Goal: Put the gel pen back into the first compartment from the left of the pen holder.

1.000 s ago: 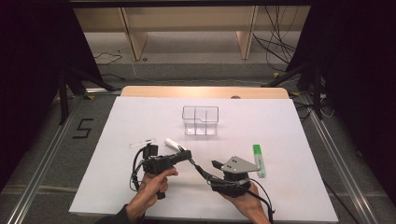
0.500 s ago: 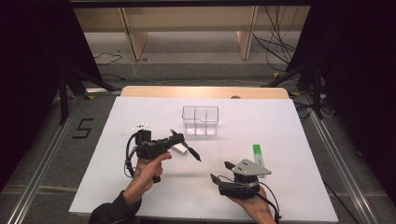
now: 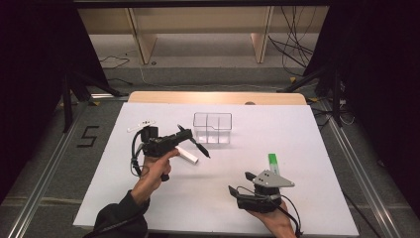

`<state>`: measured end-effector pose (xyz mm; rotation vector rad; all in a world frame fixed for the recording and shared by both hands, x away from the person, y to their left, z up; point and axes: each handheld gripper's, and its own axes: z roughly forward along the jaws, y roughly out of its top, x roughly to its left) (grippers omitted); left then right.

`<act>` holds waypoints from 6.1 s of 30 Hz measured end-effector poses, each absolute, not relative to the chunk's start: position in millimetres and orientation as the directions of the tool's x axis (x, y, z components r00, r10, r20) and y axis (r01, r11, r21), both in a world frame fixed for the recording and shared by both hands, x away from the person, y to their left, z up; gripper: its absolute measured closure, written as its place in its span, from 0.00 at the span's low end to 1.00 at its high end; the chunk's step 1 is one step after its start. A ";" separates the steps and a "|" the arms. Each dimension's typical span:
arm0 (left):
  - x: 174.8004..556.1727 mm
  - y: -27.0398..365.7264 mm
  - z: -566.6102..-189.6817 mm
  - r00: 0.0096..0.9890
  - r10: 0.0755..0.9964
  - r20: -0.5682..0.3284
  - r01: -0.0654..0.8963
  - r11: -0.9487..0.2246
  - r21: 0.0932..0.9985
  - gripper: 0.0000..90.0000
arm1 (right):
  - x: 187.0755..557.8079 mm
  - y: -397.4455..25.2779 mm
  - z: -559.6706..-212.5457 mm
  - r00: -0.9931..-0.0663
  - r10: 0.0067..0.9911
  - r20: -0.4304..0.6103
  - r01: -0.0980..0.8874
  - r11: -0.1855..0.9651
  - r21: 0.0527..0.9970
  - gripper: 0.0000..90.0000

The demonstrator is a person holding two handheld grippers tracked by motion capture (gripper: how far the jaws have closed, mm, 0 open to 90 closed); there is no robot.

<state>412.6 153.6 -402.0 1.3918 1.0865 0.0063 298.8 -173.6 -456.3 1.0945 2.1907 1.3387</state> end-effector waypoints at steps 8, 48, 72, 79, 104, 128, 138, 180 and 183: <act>423.6 152.1 -391.3 0.560 0.609 -0.562 0.549 0.236 0.802 0.88 | 297.2 -177.7 -457.4 -0.626 0.776 0.085 0.434 0.256 0.864 0.28; 485.2 141.6 -350.4 0.506 0.754 -0.420 0.443 0.191 0.876 0.88 | 290.8 -184.2 -459.2 -0.618 0.781 0.089 0.440 0.250 0.863 0.27; 504.2 123.0 -365.6 0.493 0.806 -0.327 0.462 0.076 0.884 0.88 | 287.7 -187.1 -457.1 -0.613 0.783 0.100 0.429 0.224 0.875 0.26; 509.5 117.0 -370.5 0.492 0.815 -0.306 0.489 0.033 0.872 0.88 | 287.5 -187.6 -457.5 -0.614 0.783 0.100 0.430 0.225 0.874 0.26; 501.3 121.8 -362.9 0.456 0.836 -0.306 0.512 0.034 0.858 0.25 | 288.6 -193.3 -456.2 -0.601 0.793 0.100 0.432 0.217 0.875 0.26; 437.4 144.4 -395.6 0.530 0.790 -0.307 0.534 -0.029 0.845 0.22 | 291.2 -207.4 -452.4 -0.537 0.838 0.103 0.440 0.174 0.881 0.26; 415.1 152.0 -412.7 0.567 0.758 -0.322 0.535 -0.042 0.844 0.21 | 294.4 -216.4 -453.3 -0.493 0.864 0.106 0.453 0.151 0.879 0.26; 348.9 163.8 -454.0 0.673 0.699 -0.243 0.449 -0.124 0.885 0.21 | 357.4 -248.3 -441.9 -0.324 0.940 0.108 0.651 0.139 0.746 0.27; 348.9 163.7 -454.6 0.674 0.698 -0.240 0.446 -0.126 0.886 0.21 | 366.5 -249.2 -442.1 -0.329 0.939 0.099 0.680 0.162 0.715 0.27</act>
